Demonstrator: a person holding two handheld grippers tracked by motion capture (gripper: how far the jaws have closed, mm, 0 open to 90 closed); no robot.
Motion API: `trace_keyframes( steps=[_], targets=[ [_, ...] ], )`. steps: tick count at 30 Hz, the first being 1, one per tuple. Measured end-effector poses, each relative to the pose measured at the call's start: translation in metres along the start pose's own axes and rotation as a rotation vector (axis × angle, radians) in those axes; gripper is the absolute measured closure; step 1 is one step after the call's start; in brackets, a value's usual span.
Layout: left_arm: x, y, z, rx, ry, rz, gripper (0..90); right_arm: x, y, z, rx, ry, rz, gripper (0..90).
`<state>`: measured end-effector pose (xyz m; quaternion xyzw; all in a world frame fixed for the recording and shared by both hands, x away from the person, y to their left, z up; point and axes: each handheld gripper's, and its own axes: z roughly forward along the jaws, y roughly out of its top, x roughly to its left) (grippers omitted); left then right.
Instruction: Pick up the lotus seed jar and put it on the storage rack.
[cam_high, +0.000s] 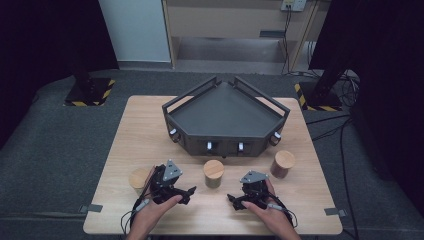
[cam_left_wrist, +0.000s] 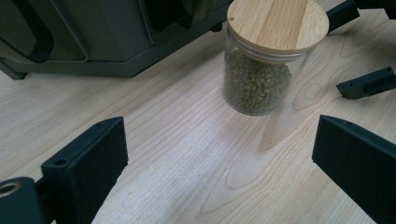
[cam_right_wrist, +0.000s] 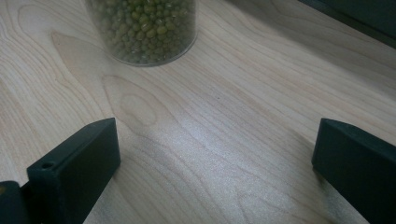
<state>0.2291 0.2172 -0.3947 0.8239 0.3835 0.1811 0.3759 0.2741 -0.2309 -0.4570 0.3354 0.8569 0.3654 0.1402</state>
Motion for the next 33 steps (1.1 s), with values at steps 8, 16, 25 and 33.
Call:
trace_keyframes(
  steps=[8,16,25,33],
  targets=[
    [0.005,-0.002,-0.008,-0.006,0.008,-0.01,2.2,0.0,0.0,0.0,0.0,0.0,0.0,1.2],
    [0.01,-0.006,-0.016,-0.004,0.014,-0.016,2.7,0.0,0.0,0.0,0.0,0.0,0.001,1.2],
    [0.015,-0.012,-0.022,-0.014,0.031,-0.013,2.7,0.0,0.0,0.0,0.0,0.0,0.001,1.2],
    [0.021,-0.016,-0.03,-0.022,0.05,-0.023,2.4,0.0,0.0,0.0,0.0,-0.001,0.001,1.2]
  ],
)
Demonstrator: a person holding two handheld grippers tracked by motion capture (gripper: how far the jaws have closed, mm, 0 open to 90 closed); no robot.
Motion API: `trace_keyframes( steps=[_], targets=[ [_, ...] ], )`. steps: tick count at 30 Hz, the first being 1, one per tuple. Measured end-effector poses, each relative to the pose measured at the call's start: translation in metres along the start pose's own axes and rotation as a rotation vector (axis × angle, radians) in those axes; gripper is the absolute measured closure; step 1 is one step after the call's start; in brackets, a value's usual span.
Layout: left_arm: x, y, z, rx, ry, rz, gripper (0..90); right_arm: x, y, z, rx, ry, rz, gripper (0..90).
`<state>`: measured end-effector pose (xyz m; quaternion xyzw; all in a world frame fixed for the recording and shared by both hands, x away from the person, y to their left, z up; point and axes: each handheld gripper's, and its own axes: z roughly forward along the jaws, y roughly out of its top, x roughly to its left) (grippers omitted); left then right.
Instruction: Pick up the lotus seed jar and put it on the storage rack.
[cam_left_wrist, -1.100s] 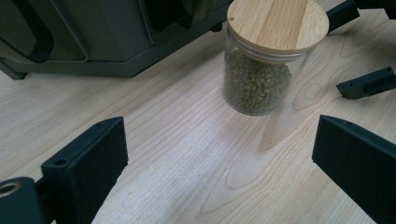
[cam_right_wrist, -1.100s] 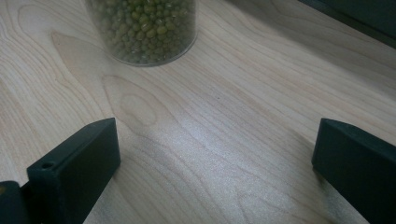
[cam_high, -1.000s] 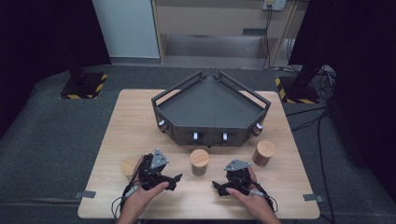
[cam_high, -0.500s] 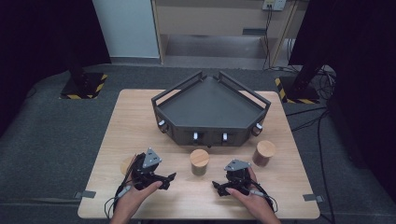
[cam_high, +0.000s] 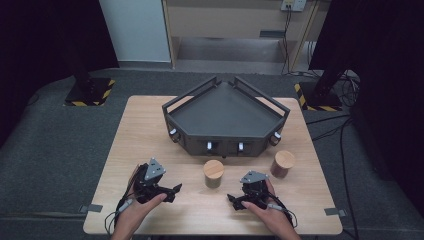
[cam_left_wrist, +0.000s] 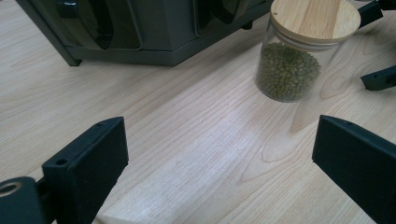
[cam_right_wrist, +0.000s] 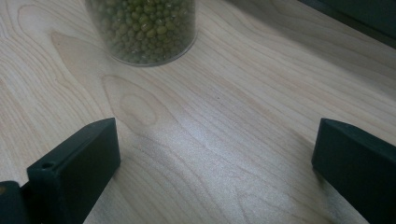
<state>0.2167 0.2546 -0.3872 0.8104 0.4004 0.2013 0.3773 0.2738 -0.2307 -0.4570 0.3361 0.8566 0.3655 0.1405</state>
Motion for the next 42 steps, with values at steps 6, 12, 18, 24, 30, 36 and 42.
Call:
trace_keyframes(
  steps=[6,12,18,24,30,36,42],
  targets=[
    [0.005,-0.004,-0.005,-0.007,0.01,-0.008,2.3,0.0,0.0,0.0,0.0,-0.001,0.0,1.2],
    [0.01,-0.007,-0.011,-0.011,0.022,-0.017,2.3,0.0,0.0,0.0,0.0,-0.001,0.001,1.3],
    [0.014,-0.012,-0.015,-0.016,0.031,-0.027,2.3,0.0,0.0,0.0,0.0,-0.001,0.001,1.3],
    [0.016,-0.014,-0.016,-0.016,0.039,-0.031,2.3,0.0,0.0,0.0,0.0,-0.002,0.001,1.3],
    [0.019,-0.018,-0.019,-0.021,0.044,-0.037,2.2,0.0,0.0,0.0,0.0,-0.002,0.001,1.3],
    [0.021,-0.021,-0.021,-0.021,0.054,-0.044,2.2,0.001,0.0,0.0,0.0,-0.002,0.001,1.3],
    [0.022,-0.023,-0.022,-0.015,0.066,-0.043,2.2,0.001,0.0,0.0,-0.001,-0.002,0.002,1.3]
  ],
)
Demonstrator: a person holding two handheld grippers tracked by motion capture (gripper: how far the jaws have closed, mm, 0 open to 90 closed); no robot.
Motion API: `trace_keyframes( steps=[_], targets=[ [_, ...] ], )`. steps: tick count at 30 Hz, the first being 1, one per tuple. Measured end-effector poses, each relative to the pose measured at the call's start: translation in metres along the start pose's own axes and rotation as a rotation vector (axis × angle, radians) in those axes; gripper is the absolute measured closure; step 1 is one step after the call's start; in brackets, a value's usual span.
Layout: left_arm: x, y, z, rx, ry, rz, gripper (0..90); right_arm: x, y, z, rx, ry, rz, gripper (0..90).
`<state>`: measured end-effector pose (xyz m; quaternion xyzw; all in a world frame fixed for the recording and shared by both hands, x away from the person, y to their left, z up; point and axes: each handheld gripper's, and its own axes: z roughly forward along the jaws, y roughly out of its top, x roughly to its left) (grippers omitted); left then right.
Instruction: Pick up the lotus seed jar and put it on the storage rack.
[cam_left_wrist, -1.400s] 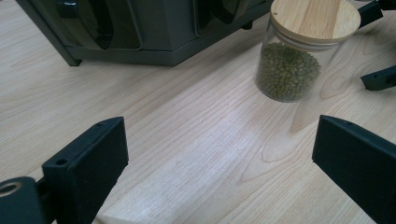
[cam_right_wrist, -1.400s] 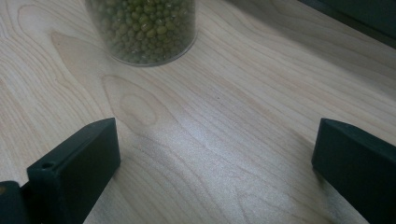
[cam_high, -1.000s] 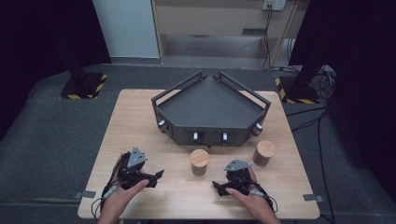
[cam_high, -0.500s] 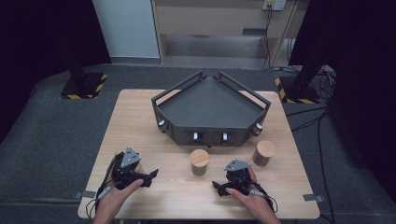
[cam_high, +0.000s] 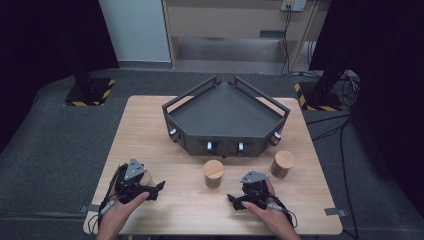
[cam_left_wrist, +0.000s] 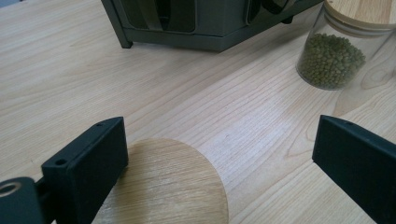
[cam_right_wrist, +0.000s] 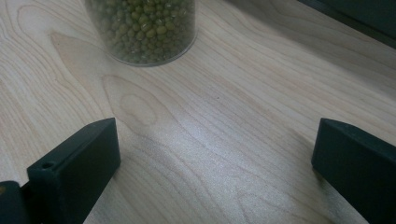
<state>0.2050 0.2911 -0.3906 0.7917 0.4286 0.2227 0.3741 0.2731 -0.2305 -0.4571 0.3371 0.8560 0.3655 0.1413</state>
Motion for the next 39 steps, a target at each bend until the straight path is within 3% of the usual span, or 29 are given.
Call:
trace_keyframes(
  steps=[18,39],
  targets=[
    [0.004,-0.003,-0.008,-0.025,0.014,-0.015,1.9,0.0,0.0,0.0,0.0,0.0,0.0,1.3],
    [0.015,-0.017,-0.011,-0.004,0.05,-0.051,2.0,0.0,0.0,0.0,0.001,0.0,0.0,1.4]
  ],
)
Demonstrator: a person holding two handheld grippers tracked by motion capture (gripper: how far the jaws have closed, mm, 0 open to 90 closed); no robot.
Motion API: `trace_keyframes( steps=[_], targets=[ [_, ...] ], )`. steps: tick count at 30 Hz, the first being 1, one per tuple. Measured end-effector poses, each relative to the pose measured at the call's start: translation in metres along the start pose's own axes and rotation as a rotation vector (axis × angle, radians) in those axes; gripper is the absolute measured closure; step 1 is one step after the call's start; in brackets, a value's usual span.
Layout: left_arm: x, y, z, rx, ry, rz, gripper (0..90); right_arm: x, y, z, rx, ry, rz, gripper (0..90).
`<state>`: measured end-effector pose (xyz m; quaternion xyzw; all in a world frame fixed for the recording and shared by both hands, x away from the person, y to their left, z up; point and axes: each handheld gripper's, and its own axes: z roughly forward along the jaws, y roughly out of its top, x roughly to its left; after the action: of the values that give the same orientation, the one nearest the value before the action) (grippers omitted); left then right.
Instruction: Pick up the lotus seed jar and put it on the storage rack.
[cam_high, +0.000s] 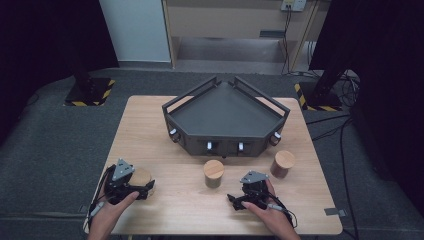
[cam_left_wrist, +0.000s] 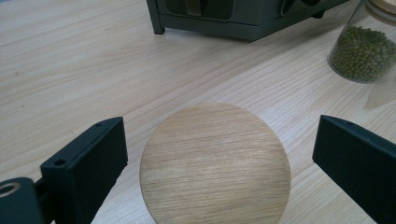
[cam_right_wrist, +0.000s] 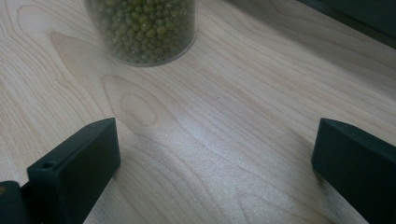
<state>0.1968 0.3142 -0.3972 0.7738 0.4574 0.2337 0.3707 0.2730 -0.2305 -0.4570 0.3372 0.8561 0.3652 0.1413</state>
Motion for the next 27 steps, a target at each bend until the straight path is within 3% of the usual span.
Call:
trace_keyframes(
  steps=[27],
  targets=[
    [0.006,-0.019,0.023,0.061,-0.01,-0.034,2.9,0.0,0.0,0.0,0.0,-0.001,0.001,1.4]
  ],
)
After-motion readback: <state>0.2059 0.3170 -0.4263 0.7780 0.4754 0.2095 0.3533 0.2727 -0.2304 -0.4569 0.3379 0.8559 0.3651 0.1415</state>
